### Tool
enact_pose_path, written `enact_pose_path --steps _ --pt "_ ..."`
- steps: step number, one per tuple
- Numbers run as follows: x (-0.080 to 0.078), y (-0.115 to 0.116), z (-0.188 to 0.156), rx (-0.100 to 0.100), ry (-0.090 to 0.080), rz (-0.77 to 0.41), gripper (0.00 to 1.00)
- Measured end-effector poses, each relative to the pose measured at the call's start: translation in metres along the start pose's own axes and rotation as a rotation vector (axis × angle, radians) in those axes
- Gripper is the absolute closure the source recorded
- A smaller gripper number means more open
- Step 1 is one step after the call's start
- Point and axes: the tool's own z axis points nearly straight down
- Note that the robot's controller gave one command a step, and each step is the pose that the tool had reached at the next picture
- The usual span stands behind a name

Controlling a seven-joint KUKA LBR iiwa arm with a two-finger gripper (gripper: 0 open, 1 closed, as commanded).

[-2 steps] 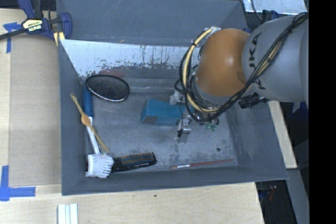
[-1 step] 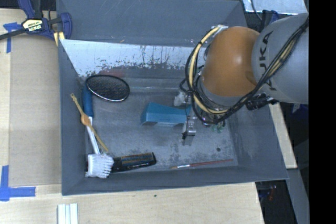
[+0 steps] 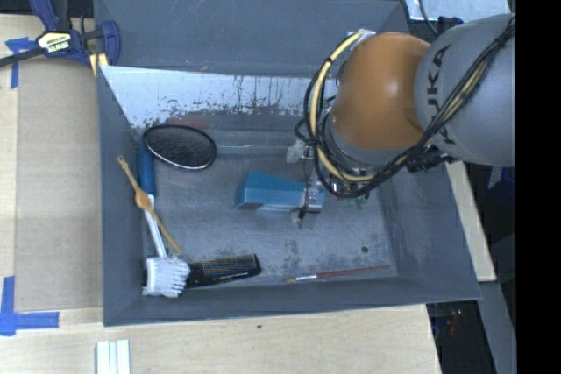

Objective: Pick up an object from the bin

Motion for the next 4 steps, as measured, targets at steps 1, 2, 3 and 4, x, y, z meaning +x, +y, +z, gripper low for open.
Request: enact_pose_path --steps 1,2,3,4 --pt "0.015 -0.004 0.023 0.002 0.02 -0.11 0.0" --pt "0.004 0.004 0.069 -0.002 0.002 0.011 0.0" --pt "-0.014 0.015 0.094 0.001 0.004 0.08 0.0" --pt "-0.013 0.017 0.069 0.0 0.004 0.092 0.0"
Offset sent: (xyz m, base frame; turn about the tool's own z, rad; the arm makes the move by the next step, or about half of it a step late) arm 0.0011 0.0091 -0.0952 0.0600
